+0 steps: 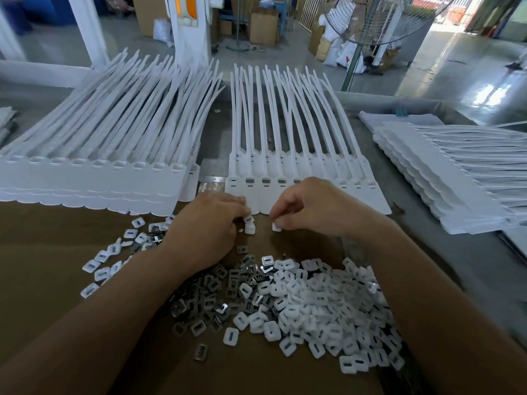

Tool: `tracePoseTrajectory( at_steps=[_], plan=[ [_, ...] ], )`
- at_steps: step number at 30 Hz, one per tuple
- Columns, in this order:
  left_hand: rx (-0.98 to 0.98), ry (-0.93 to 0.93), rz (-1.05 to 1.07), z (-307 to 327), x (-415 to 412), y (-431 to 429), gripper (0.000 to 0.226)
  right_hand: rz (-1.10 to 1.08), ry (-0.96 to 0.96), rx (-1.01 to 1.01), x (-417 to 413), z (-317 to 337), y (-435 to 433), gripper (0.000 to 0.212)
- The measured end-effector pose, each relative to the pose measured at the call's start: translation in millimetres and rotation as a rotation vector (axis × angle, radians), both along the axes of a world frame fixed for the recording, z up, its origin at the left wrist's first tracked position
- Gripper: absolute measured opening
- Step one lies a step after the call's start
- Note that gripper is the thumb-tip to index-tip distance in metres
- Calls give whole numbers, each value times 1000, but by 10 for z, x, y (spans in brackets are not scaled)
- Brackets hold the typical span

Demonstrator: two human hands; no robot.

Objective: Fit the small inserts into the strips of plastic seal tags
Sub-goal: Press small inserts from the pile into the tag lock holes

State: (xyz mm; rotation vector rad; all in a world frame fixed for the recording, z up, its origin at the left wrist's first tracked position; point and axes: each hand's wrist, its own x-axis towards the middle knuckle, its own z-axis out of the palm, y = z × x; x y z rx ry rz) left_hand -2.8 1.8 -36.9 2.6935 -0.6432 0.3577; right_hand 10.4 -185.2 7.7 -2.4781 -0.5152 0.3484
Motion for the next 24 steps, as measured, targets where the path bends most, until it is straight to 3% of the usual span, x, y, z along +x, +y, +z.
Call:
tracePoseTrajectory(
  at_steps=[9, 13, 19, 24],
  plan=[
    [2, 14, 15, -5, 20, 2, 44, 166, 194, -55, -193, 49, -8, 12],
    [-3, 25, 22, -2, 18, -4, 46, 178, 206, -109, -216, 70, -32, 11],
    [-5, 23, 21, -4, 16, 3, 46, 152, 215, -145, -184, 117, -131, 26],
    [-10, 21, 19, -11, 20, -7, 45, 123, 190, -117, -178, 69, -122, 20]
  ],
)
